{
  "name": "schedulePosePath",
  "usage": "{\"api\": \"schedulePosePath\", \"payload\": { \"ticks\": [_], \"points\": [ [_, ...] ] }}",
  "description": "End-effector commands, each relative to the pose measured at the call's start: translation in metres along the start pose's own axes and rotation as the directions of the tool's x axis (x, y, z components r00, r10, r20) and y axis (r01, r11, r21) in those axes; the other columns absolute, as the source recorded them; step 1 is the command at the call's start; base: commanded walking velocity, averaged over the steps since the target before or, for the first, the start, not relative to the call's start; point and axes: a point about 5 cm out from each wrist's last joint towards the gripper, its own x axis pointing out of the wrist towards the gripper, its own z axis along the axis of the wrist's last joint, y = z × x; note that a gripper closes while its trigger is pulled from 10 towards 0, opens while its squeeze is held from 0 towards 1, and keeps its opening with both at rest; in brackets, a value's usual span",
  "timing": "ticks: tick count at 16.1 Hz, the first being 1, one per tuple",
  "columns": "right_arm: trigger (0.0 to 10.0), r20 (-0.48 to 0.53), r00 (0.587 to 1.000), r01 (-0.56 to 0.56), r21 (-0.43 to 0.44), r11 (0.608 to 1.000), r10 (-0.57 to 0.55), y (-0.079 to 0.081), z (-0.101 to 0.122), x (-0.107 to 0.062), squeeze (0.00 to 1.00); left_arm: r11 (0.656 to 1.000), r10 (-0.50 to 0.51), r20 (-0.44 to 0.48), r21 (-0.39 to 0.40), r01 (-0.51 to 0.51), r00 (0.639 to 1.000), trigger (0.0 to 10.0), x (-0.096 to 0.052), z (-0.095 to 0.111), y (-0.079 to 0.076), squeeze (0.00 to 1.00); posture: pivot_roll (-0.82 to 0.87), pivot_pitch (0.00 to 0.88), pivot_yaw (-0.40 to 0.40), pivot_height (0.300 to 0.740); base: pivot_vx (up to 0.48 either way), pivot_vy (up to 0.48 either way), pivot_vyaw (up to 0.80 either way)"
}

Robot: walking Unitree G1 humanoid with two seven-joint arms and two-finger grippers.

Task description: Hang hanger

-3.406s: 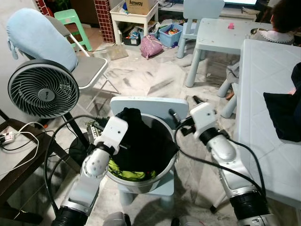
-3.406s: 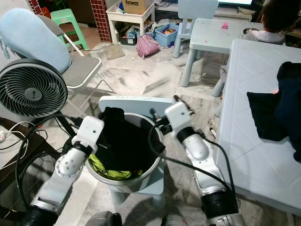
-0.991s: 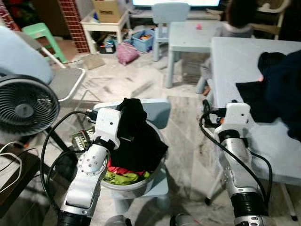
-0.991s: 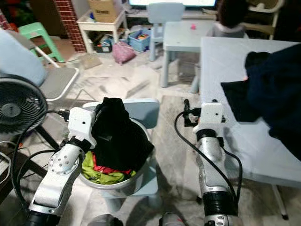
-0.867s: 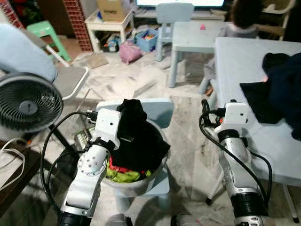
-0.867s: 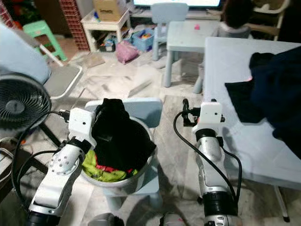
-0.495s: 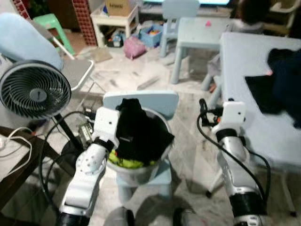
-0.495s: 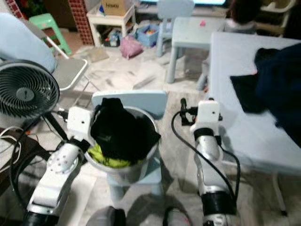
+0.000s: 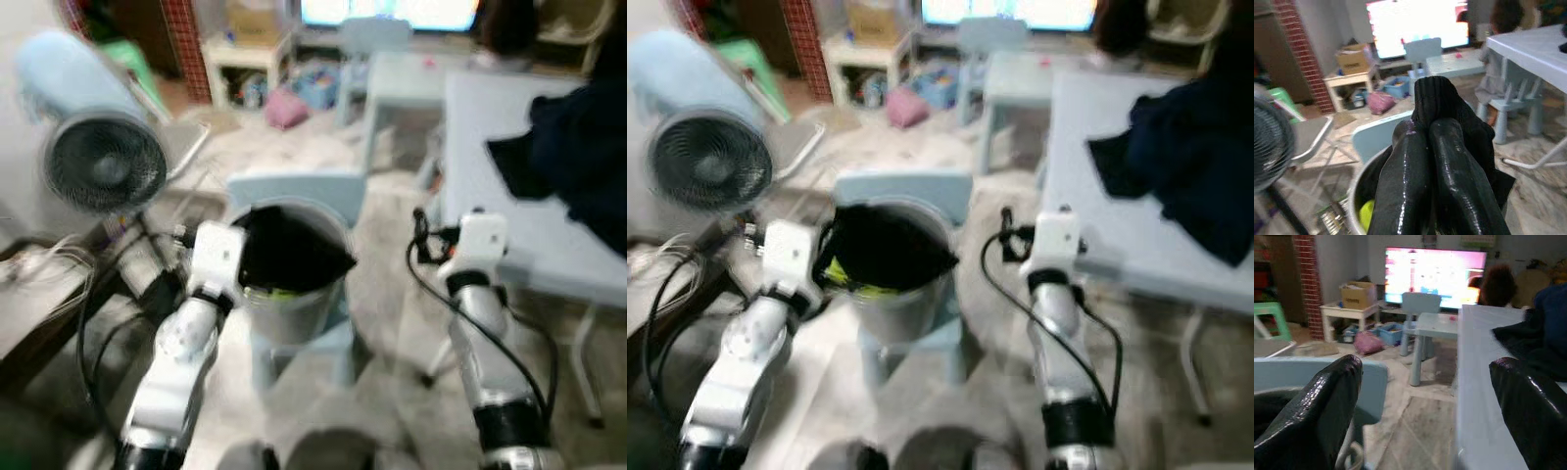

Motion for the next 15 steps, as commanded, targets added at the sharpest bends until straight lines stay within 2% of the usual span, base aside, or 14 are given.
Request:
{"api": "schedulePosePath", "payload": {
  "ticks": [1,6,9,12,13,15],
  "points": [
    [10.0,-0.014,1.000,0.001,-0.002,1.000,-0.001,0.000,-0.002,0.001,0.00,1.000,-0.012,-0.001,-0.003,0.012,1.000,10.0,0.000,0.001,-0.001,0.00,0.00,0.027,0.057,0.740,0.000,0.000,0.00],
    [10.0,-0.015,1.000,-0.025,0.008,1.000,0.025,0.010,-0.001,0.004,0.00,0.998,-0.020,0.033,-0.055,0.022,0.999,10.0,0.013,0.010,-0.001,0.00,-0.01,0.038,0.058,0.740,0.000,0.000,-0.77],
    [10.0,0.006,0.999,-0.032,0.000,0.999,0.032,0.011,0.005,0.012,0.00,0.992,-0.083,0.071,-0.091,0.090,0.994,10.0,0.019,0.021,-0.011,0.00,-0.01,0.038,0.057,0.740,0.000,0.000,-0.80],
    [10.0,0.034,0.999,-0.011,-0.004,1.000,0.011,0.006,0.010,0.015,0.00,0.976,-0.164,0.169,-0.118,0.185,0.972,10.0,0.026,0.052,-0.028,0.00,-0.01,0.040,0.047,0.740,0.000,0.000,-0.80],
    [10.0,0.035,0.999,-0.011,-0.005,1.000,0.011,0.006,0.010,0.015,0.00,0.969,-0.192,0.186,-0.123,0.217,0.964,10.0,0.026,0.056,-0.032,0.00,-0.01,0.043,0.048,0.740,0.000,0.000,-0.80],
    [10.0,0.043,0.999,0.012,-0.021,1.000,-0.011,0.004,0.011,0.015,0.00,0.898,-0.361,0.255,-0.165,0.408,0.897,10.0,0.022,0.082,-0.057,0.00,-0.01,0.041,0.047,0.740,0.000,0.000,-0.80]
  ]
}}
